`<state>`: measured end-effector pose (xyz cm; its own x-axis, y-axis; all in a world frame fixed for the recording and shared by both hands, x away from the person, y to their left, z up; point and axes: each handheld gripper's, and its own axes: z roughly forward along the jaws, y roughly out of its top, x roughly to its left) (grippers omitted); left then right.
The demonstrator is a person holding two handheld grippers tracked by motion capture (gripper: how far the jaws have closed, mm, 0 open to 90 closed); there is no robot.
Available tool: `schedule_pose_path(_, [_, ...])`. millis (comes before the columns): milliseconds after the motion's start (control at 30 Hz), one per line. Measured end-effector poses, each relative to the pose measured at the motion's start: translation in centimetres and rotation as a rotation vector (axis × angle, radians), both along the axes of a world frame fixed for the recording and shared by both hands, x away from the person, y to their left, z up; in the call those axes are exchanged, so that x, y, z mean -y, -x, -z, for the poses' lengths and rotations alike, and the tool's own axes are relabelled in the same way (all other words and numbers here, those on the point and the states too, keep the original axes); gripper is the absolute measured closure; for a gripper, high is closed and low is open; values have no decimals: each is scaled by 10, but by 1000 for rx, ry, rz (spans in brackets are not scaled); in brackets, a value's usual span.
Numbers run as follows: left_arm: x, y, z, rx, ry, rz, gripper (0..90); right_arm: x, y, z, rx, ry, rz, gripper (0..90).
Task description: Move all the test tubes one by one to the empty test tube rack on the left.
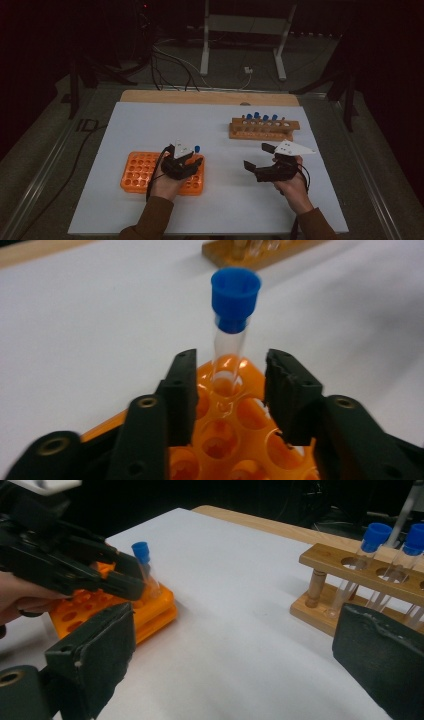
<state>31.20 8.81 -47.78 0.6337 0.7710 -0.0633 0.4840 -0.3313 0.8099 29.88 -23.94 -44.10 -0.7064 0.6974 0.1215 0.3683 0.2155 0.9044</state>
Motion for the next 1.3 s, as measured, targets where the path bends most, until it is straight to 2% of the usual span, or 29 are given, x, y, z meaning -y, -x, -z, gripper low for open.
schedule_pose_path(67, [-6, 2, -1, 4, 61, -9, 482, 0, 0, 0, 2, 4, 4, 38])
schedule_pose_path(167, [-14, 8, -5, 35, 118, -14, 394, 0, -1, 0, 4, 11, 10, 38])
schedule_pose_path(333, [-27, 19, -11, 82, 163, -31, 261, 1, -2, -2, 10, 17, 23, 36])
schedule_pose_path(433, [-33, 24, -12, 92, 191, -50, 201, 3, -4, -3, 9, 18, 32, 35])
schedule_pose_path(633, [-39, 27, -13, 109, 237, -64, 160, 7, -9, -6, 11, 27, 50, 35])
schedule_pose_path(767, [-38, 28, -13, 113, 235, -60, 95, 12, -17, -11, 14, 41, 81, 35])
schedule_pose_path(800, [-38, 28, -13, 116, 227, -63, 95, 12, -17, -11, 14, 41, 81, 35])
schedule_pose_path(933, [-36, 30, -13, 122, 207, -72, 2, 21, -29, -14, 10, 53, 116, 44])
schedule_pose_path(1033, [-36, 31, -13, 136, 176, -81, 2, 25, -35, -15, 7, 69, 135, 54])
schedule_pose_path(1200, [-34, 31, -11, 128, 180, -69, 3, 37, -50, -15, -10, 71, 184, 74])
schedule_pose_path(1300, [-33, 31, -9, 119, 178, -63, 3, 41, -59, -13, -15, 91, 201, 88])
